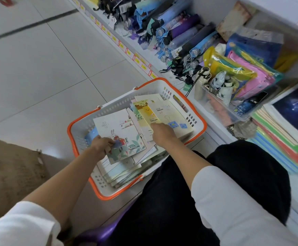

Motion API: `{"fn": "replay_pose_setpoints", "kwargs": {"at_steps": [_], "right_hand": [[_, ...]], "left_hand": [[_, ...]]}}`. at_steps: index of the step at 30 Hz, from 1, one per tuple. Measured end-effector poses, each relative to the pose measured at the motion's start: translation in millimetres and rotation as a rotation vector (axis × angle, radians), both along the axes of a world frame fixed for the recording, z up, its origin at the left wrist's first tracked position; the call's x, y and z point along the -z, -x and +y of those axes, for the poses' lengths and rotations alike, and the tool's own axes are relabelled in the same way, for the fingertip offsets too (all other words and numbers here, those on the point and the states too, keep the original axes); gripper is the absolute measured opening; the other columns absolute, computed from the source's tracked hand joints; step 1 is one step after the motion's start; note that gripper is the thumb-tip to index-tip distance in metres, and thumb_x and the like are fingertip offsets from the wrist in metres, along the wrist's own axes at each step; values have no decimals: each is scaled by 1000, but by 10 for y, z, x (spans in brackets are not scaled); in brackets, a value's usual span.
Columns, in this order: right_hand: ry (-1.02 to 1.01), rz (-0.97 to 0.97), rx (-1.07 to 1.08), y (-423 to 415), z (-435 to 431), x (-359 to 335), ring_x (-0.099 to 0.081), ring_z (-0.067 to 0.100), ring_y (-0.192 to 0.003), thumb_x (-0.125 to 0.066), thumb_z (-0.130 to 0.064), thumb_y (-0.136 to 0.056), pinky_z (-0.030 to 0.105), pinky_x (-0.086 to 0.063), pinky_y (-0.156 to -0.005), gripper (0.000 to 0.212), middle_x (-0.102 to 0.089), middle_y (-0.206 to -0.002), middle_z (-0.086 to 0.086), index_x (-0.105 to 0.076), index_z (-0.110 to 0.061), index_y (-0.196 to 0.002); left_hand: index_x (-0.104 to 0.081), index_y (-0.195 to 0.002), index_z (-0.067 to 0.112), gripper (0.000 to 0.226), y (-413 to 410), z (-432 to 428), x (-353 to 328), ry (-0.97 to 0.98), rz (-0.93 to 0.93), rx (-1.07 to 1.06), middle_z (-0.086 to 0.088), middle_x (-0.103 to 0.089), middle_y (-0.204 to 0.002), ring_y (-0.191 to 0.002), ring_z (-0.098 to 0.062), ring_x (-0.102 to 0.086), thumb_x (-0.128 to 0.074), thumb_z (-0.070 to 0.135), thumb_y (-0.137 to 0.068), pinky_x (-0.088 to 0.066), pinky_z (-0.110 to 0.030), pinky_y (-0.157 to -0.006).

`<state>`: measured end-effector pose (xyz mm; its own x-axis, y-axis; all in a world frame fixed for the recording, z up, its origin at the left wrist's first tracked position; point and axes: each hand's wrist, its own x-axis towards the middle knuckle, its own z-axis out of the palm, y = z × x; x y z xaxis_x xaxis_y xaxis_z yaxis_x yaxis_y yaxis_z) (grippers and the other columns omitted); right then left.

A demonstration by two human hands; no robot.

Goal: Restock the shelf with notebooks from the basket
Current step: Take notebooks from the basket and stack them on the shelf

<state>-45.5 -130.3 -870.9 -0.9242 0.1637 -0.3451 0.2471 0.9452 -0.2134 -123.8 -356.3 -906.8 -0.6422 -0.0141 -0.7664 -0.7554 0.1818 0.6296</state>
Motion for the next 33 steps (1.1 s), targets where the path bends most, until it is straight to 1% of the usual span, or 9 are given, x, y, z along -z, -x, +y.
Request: {"fn": "replay_pose_setpoints", "kwargs": {"at_steps": [5, 9, 11, 15, 21, 24, 26, 30, 33], "right_hand": [[324, 228, 30, 134, -292, -392, -52, 21, -57, -50, -10, -88, 32, -42, -59, 26, -60, -71, 8, -60, -3, -111], [518, 101, -36, 106, -607, -507, -65, 27, -91, -59, -18, -88, 37, -53, -82, 30, -71, -101, 13, -64, -3, -114], [528, 42, -55, 55, -663, -468, -65, 28, -96, -57, -16, -89, 41, -53, -87, 28, -70, -106, 12, -66, -5, -114], [704, 8, 92, -20, -511, -501, -56, 23, -120, -56, -21, -95, 35, -46, -101, 42, -59, -132, 11, -53, -13, -136], [571, 170, 300, -25, -26, -669, -40, 29, -135, -50, -28, -98, 37, -36, -106, 55, -41, -148, 11, -35, -5, -145], [662, 99, 383, -108, 139, -753, -51, 29, -116, -43, -32, -101, 37, -42, -90, 44, -53, -128, 15, -45, -2, -134], [724, 98, 400, -183, 207, -817, -51, 24, -102, -42, -27, -102, 35, -42, -82, 35, -54, -109, 10, -50, -1, -123], [914, 294, 535, -368, 407, -1004, -40, 22, -136, -54, -7, -96, 34, -36, -110, 51, -42, -148, 7, -39, -6, -146], [1071, 429, 638, -516, 635, -1238, -62, 2, -103, -52, 0, -95, 18, -55, -79, 50, -58, -130, -3, -43, -12, -143]], "left_hand": [[-53, -123, 2, 30, -55, 34, -168, -299, -21, -25, -19, -65, -94, -68, -28, -63, -35, 6, -99, -48, -32, -57], [-64, -118, 16, 63, -30, 206, -339, -534, -68, 38, -7, -73, -106, -94, -21, -72, -31, 64, -95, -55, -34, -74], [-62, -123, 14, 55, -43, 310, -385, -468, -3, 79, -10, -68, -120, -103, -25, -68, -40, 56, -96, -52, -36, -80], [-56, -124, 3, 31, -26, 328, -363, -277, 139, 10, -21, -59, -129, -87, -27, -64, -53, -3, -93, -53, -40, -75], [-58, -125, 11, 31, 28, 214, -689, -465, -2, 119, -12, -61, -130, -115, -32, -60, -52, 5, -95, -49, -45, -89], [-55, -132, 13, 37, 31, 274, -852, -509, 7, 173, -11, -62, -130, -119, -31, -58, -52, 9, -95, -49, -46, -91], [-56, -131, 15, 35, 1, 421, -986, -522, 40, 226, -10, -63, -128, -115, -29, -61, -51, 10, -97, -50, -45, -89], [-61, -121, 14, 25, -103, 877, -1204, -536, 39, 169, -8, -70, -114, -98, -26, -68, -49, 15, -98, -54, -43, -79], [-64, -105, 15, 17, -200, 1298, -1414, -562, 26, 168, -6, -74, -92, -79, -24, -72, -48, 18, -100, -56, -42, -68]]}}
